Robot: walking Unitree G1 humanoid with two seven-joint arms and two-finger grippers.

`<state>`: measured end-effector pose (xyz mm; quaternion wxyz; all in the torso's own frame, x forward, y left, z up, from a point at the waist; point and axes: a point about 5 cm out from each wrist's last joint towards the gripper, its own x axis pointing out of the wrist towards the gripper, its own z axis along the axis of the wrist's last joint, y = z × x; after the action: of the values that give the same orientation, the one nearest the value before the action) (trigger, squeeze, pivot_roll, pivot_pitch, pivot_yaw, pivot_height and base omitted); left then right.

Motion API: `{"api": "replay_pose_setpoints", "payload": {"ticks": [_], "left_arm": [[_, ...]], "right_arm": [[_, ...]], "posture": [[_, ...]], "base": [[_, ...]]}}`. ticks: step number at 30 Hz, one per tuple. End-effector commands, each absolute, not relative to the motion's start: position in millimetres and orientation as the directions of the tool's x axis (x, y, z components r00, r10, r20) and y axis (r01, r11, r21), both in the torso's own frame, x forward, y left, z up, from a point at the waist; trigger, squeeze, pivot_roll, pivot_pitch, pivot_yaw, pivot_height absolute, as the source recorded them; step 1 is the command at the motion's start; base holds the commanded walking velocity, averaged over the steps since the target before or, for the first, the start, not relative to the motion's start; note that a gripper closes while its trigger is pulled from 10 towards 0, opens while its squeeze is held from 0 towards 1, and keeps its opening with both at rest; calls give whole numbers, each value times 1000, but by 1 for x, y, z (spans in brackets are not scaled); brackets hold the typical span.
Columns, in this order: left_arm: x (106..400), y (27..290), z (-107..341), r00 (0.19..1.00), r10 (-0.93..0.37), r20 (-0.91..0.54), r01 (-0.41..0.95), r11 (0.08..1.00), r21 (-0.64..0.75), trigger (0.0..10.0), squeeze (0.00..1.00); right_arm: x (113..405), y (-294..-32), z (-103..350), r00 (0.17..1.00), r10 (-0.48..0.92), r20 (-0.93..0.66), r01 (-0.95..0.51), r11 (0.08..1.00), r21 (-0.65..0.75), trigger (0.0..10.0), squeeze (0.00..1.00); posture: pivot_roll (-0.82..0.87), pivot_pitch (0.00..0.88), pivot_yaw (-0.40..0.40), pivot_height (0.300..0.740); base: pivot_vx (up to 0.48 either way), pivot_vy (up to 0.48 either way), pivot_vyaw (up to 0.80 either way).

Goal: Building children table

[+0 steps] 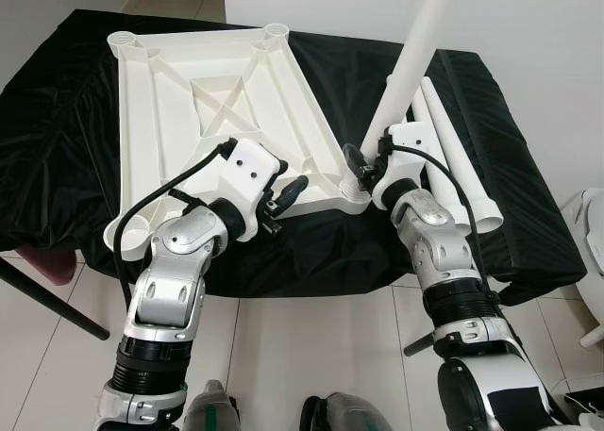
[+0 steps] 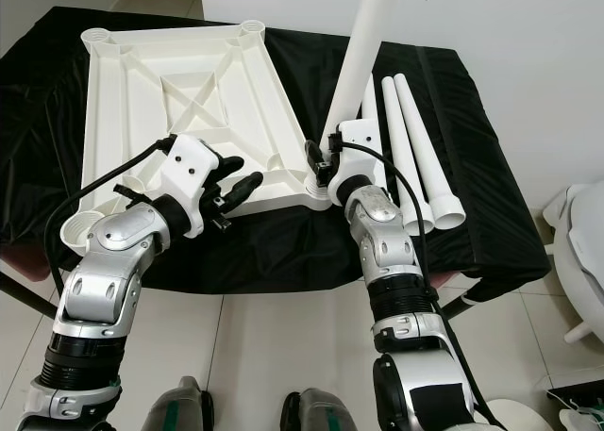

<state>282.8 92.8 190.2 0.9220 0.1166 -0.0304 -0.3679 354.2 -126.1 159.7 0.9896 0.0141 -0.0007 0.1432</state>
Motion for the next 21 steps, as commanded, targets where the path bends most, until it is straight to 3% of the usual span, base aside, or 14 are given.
{"api": "replay_pose_setpoints", "payload": {"ticks": [1, 8, 21], "left_arm": [[285, 98, 191, 814, -580, 6, 562, 790, 245, 10000, 0], [285, 98, 191, 816, -578, 7, 560, 792, 244, 10000, 0], [285, 96, 192, 813, -582, 12, 562, 790, 244, 10000, 0]], "right_arm": [[346, -130, 127, 959, 251, -132, -249, 968, 32, 10000, 0], [341, -127, 125, 965, 234, -116, -232, 972, 26, 10000, 0], [342, -117, 131, 997, 55, -58, -52, 997, 56, 10000, 0]], "posture": [[56, 56, -56, 740], [57, 56, -62, 740], [58, 50, -62, 740]], "base": [[0, 0, 0], [0, 0, 0], [0, 0, 0]]}}
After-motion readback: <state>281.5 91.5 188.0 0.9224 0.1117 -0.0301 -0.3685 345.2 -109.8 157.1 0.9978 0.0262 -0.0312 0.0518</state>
